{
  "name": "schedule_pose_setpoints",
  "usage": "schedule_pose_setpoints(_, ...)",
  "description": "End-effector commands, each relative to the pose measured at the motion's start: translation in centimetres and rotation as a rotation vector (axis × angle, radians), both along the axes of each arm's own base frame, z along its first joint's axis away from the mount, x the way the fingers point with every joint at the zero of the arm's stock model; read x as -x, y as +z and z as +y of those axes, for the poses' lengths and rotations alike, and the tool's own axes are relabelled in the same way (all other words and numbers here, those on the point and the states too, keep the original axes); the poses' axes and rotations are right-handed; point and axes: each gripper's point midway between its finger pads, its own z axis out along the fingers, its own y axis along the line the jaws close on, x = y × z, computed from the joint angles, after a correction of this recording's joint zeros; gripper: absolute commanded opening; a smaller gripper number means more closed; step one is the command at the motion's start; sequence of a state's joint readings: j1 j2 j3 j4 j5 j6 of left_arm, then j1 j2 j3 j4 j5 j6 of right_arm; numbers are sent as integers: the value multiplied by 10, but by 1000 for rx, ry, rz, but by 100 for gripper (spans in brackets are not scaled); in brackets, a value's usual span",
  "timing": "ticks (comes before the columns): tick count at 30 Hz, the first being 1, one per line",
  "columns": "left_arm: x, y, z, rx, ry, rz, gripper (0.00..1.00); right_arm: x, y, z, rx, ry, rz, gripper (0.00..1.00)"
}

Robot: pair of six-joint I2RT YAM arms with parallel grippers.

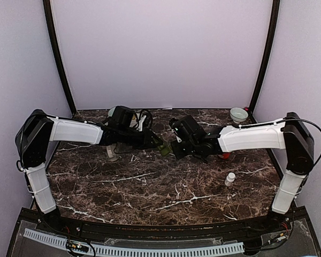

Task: Sort the pills into containers
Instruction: Open the lid of the pill container, then pass from the left arm to the right

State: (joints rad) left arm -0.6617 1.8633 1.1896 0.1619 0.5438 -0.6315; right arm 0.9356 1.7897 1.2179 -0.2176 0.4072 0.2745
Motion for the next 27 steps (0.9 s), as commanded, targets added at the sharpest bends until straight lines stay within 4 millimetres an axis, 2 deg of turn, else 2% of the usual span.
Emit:
schedule_pose_setpoints(1,10,27,-2,45,-35,-45,0,-1,18,3,-73,4,-22,45)
schedule_pose_setpoints(5,9,28,-2,41,-39,-53,0,0,25,3,-117,-3,-27,49)
schedule_pose_setpoints(7,8,28,-1,36,-35,-57,0,1,37,3,-170,-6,-37,53)
schedule_pose_setpoints(8,7,28,-1,36,-35,-59,0,5,32,-2,-177,-9,-25,54)
schedule_pose_setpoints(13,7,30,-2,49,-38,-59,0,10,43,-7,-267,-28,-14,57)
schedule_pose_setpoints(15,7,32,-2,58,-42,-62,0,12,42,-8,-300,-30,0,57)
schedule_pose_setpoints(16,8,32,-2,62,-46,-61,0,14,51,-9,-337,-31,-7,58)
schedule_pose_setpoints(18,9,34,-3,73,-56,-64,0,16,57,-11,-393,-30,-1,59)
schedule_pose_setpoints(27,15,47,-10,150,-107,-52,0,26,61,-6,-545,7,47,61)
